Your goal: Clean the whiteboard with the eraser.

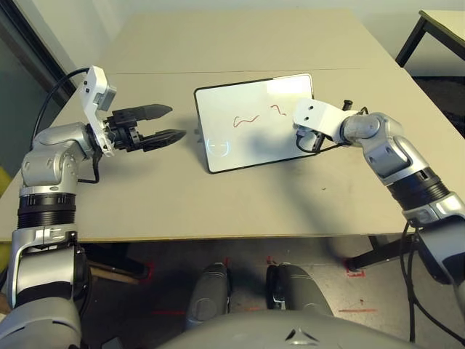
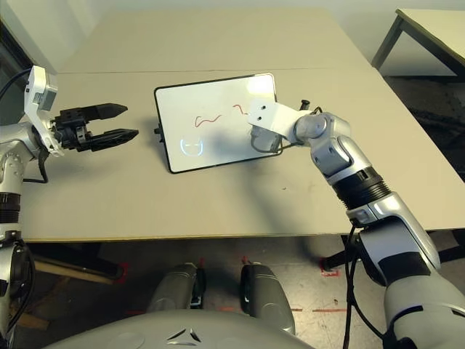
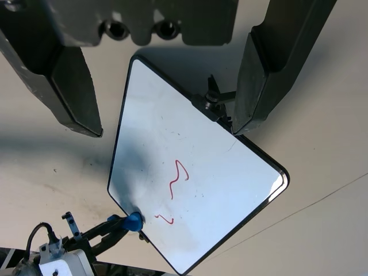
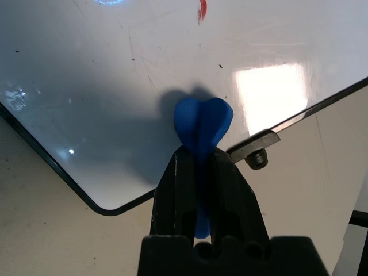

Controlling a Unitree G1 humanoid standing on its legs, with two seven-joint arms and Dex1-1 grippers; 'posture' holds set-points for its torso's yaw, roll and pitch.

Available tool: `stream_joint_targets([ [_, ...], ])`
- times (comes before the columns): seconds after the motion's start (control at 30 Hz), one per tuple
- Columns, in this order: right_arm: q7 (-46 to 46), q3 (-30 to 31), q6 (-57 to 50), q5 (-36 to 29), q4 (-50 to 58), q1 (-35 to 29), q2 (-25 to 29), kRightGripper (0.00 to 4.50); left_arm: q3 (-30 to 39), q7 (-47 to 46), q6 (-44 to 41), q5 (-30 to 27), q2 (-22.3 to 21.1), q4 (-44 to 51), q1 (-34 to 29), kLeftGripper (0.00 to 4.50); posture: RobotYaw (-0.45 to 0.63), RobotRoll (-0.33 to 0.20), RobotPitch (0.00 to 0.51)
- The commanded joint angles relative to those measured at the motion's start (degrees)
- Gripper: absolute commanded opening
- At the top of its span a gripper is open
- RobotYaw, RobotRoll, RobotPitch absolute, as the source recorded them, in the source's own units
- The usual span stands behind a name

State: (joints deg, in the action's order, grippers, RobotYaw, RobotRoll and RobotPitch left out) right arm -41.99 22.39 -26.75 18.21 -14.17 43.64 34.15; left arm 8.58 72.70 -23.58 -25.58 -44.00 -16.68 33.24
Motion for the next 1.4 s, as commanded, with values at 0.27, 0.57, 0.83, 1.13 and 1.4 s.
stream_joint_targets([
  [0.27,-1.2,0.2,-1.3,0.2,-2.0,2.6,-4.4,0.05,-0.4,-0.3,0.3,0.1,0.0,0.0,0.0,4.5,0.22,0.0,0.085],
  [0.57,-1.3,1.0,0.3,1.0,-5.9,6.8,-8.7,0.04,0.1,-1.0,-0.3,-0.4,-0.4,1.3,-1.0,4.5,0.24,0.0,0.087],
  [0.83,-1.3,1.9,2.6,1.8,-9.8,9.9,-12.3,0.04,0.8,-1.7,-0.8,-0.9,-0.5,2.8,-2.4,4.5,0.25,0.0,0.086],
  [1.13,-0.2,2.1,5.2,2.7,-14.4,12.4,-14.1,0.03,1.1,-2.2,-1.4,-1.3,-0.5,4.1,-3.2,4.5,0.26,0.0,0.087],
  [1.4,-0.1,1.1,6.5,3.5,-17.1,12.1,-11.9,0.03,0.7,-2.0,-1.0,-1.1,-0.4,3.1,-2.2,4.5,0.26,0.0,0.086],
])
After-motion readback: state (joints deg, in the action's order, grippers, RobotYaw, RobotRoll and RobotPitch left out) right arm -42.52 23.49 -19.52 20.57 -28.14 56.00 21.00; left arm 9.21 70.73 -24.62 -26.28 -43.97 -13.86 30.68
